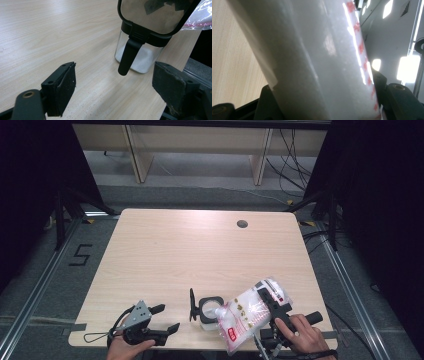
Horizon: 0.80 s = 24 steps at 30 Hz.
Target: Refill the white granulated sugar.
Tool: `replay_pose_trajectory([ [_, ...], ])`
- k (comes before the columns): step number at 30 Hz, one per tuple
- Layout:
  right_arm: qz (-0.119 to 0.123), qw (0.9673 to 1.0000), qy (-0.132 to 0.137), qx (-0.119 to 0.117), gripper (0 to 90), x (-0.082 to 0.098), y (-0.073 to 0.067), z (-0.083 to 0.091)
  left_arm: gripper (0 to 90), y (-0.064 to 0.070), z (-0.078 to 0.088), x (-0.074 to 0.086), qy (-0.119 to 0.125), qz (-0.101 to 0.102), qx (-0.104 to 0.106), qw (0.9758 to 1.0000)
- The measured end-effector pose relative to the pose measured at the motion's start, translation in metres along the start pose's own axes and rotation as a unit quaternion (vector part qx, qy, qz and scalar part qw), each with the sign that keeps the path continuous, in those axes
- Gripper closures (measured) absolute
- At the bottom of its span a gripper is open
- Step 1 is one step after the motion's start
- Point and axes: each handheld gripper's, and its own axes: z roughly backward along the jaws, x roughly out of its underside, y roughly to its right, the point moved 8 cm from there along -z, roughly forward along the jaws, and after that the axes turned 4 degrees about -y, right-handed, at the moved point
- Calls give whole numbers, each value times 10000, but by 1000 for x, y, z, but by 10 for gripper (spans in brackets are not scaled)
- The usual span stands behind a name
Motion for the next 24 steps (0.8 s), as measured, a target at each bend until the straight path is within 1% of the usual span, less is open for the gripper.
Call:
replay_pose_trajectory([
  [2, 3, 10000, -4, 0, 429, 0, 0, 0, 186, 0, 0, 0, 2, 7, -3, 10000],
  [4, -87, 10000, -4, -41, 429, 0, -2, 0, 186, 0, 0, 0, 5, 10, -2, 10000],
  [5, -33, 10000, 30, 16, 429, 0, 0, 0, 186, 0, 0, 0, -4, 1, -5, 10000],
  [6, -49, 10000, 67, 47, 429, -1, 0, -1, 186, 0, 0, 0, -2, 6, -4, 10000],
  [10, -54, 10000, 63, 40, 430, -1, 0, -1, 186, 0, 0, 0, 2, 7, -3, 10000],
  [11, -20, 10000, -14, -5, 430, 0, 0, 0, 186, 0, 0, 0, -2, 4, -6, 10000],
  [13, 22, 10000, 3, -11, 430, 0, 0, 0, 186, 0, 0, 0, 2, 3, -1, 10000],
  [14, -11, 10000, -4, -14, 430, 0, 0, 0, 186, 0, 0, 0, 3, 8, -2, 10000],
  [15, -159, 9999, 39, 3, 430, 1, -3, -1, 186, 0, 0, 0, -1, 6, -2, 10000],
  [16, -174, 9998, 29, 2, 430, 1, -3, -1, 186, 0, 0, 0, 2, 3, -2, 10000],
  [17, -170, 9998, -31, -60, 431, 1, -3, 0, 186, 0, 0, 0, 5, 6, -1, 10000],
  [18, -114, 9999, -40, -61, 431, 1, -3, 0, 186, 0, 0, 0, 3, 3, 2, 10000],
  [19, -7, 10000, 26, -7, 431, 0, 0, 0, 186, 0, 0, 0, 0, 2, 0, 10000],
  [21, -16, 10000, 22, -8, 431, 0, 0, 0, 185, -1, 0, 0, 0, 7, -2, 10000],
  [22, -13, 10000, 8, -10, 431, 0, 0, 0, 186, 0, 0, -1, 47, 54, 8, 10000],
  [23, -13, 10000, 8, -11, 431, 0, -1, 0, 186, -1, 1, 0, -9, -11, -2, 10000],
  [24, -10, 10000, 13, -11, 432, 0, -1, 0, 186, -1, 1, 0, -6, -6, -2, 10000],
])
